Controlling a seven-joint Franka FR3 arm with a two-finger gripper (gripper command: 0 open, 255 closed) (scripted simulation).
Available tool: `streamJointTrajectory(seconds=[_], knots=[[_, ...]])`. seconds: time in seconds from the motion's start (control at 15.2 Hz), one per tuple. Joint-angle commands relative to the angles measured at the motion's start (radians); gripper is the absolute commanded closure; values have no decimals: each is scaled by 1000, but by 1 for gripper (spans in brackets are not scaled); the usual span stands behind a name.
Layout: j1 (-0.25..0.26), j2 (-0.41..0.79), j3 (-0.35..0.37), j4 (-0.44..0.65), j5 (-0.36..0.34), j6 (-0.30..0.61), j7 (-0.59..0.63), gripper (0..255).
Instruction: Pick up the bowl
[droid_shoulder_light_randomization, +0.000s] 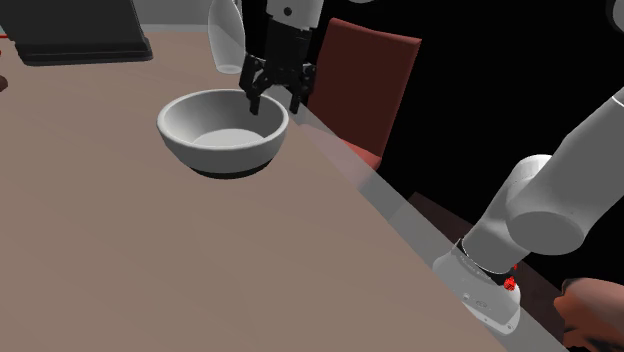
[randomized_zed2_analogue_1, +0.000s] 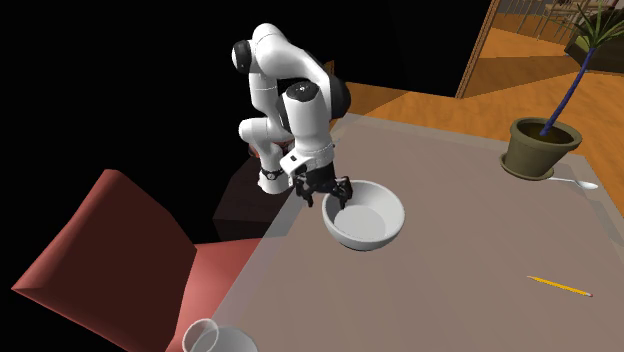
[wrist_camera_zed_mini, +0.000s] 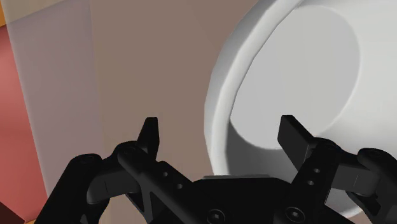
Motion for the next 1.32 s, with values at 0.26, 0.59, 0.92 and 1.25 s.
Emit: streamJointTrajectory(seconds=[0.26,0.59,0.92,1.25], knots=[[0,0,0,-11,1,12,-3,255],[0,0,0,-10,1,10,-2,255],[-1,0,-1,43,-3,-42,7,255],[-2,4,-3,114,-8,-108,18,255]])
